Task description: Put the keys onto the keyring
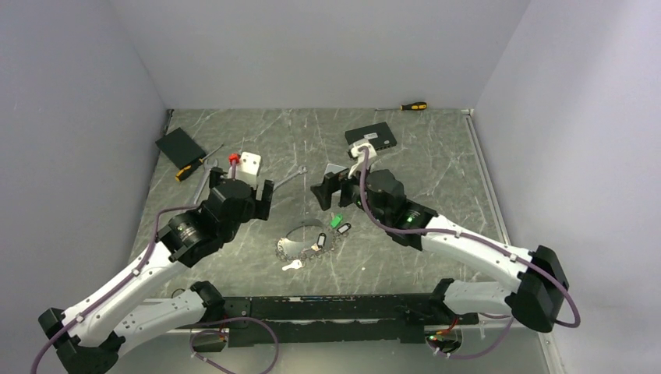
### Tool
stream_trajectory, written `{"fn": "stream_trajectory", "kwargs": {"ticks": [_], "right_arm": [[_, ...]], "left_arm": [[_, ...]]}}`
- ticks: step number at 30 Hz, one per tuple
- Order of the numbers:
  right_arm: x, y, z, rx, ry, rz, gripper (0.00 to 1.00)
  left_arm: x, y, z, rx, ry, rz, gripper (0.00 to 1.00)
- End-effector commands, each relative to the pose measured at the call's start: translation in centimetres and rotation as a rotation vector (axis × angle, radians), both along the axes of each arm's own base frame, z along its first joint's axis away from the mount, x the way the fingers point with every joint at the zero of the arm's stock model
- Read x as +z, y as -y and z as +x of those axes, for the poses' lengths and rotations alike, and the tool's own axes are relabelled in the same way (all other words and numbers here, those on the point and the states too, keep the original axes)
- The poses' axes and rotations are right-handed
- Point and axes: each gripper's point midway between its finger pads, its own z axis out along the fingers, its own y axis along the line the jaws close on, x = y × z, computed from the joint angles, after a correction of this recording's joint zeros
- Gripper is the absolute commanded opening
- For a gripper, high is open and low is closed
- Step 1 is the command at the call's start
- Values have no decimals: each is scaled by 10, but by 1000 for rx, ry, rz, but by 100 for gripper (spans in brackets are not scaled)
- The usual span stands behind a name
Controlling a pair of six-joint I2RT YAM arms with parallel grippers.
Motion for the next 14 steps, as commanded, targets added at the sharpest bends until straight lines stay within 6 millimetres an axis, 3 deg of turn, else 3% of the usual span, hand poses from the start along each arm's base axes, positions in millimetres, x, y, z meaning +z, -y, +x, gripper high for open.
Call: {"fn": "stream_trajectory", "kwargs": {"ticks": [1, 10, 14], "right_arm": [[18, -23, -7, 100, -21, 63, 100], [-11, -40, 6, 74, -128, 61, 100], [-24, -29, 27, -77, -172, 73, 100]], "left_arm": [[9, -20, 1, 97, 37, 2, 95], [11, -27, -1, 124, 49, 6, 93], [11, -31, -2, 139, 51, 7, 92]]}}
